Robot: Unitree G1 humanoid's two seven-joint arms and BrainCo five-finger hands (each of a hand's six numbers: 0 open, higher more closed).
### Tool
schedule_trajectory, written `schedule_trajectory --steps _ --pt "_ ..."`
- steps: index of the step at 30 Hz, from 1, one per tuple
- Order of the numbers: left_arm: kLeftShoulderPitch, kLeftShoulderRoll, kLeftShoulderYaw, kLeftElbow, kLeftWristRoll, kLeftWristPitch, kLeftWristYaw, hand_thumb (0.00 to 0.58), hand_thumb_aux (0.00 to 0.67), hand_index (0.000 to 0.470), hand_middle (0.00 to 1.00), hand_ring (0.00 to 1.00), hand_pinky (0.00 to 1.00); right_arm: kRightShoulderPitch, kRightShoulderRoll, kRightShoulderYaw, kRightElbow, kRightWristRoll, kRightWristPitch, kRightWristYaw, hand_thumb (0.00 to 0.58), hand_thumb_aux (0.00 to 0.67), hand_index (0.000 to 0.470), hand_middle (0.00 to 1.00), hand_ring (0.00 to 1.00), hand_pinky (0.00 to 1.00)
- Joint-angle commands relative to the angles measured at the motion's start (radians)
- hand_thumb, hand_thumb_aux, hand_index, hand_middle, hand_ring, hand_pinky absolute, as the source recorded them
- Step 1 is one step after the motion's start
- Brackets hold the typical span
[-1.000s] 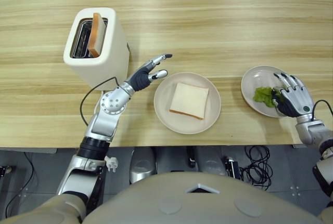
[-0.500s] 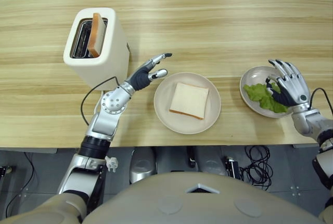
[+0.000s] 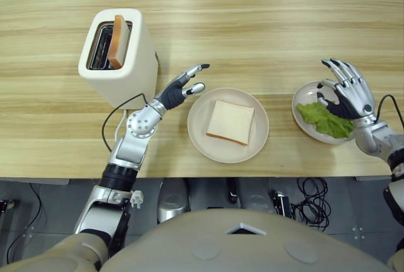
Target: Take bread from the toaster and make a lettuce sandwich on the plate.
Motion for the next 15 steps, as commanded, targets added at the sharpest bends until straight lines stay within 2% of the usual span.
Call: schedule_trajectory --steps 1,5,15 --pt "0.003 0.005 -0.007 0.012 0.006 -0.002 0.002 0.000 0.000 0.000 0.00 0.00 0.00 0.026 -0.018 -0.008 0.062 0.019 0.060 0.048 0.000 0.000 0.000 0.00 0.00 0.00" --pt "0.004 0.005 -0.009 0.016 0.009 -0.003 0.001 0.000 0.000 0.000 0.00 0.00 0.00 0.062 -0.027 -0.026 0.101 0.042 0.112 0.084 0.000 0.000 0.000 0.00 0.00 0.00" --pt "0.014 0.003 -0.012 0.007 -0.014 -0.003 -0.022 0.000 0.000 0.000 0.00 0.00 0.00 0.101 -0.028 -0.016 0.110 0.058 0.168 0.131 0.000 0.000 0.000 0.00 0.00 0.00"
